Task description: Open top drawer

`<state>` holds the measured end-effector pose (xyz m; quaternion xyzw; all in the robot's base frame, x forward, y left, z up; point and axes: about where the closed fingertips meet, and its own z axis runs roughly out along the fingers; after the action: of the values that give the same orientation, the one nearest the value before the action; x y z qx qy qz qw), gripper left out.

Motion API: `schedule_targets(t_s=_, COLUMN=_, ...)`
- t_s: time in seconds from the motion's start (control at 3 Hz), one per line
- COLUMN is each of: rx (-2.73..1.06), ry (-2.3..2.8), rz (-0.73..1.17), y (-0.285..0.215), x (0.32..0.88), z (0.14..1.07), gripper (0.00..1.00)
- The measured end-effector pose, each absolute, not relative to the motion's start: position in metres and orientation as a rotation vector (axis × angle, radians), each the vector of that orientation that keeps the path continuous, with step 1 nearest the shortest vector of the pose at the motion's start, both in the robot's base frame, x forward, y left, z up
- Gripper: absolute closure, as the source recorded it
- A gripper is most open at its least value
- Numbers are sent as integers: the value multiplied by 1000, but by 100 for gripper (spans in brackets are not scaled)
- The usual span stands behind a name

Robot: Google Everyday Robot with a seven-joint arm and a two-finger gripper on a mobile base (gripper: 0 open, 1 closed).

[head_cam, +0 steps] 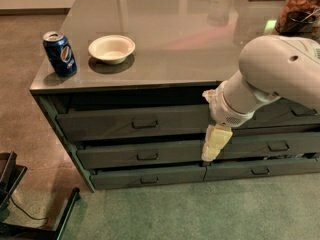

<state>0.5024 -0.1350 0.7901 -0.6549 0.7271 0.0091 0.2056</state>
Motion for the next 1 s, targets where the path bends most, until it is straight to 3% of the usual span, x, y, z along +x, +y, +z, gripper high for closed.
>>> schedule_targets(t_s=1.0, rx=-1883, ry=1922, rz=-55, y=-111, x=533, z=739, gripper=0)
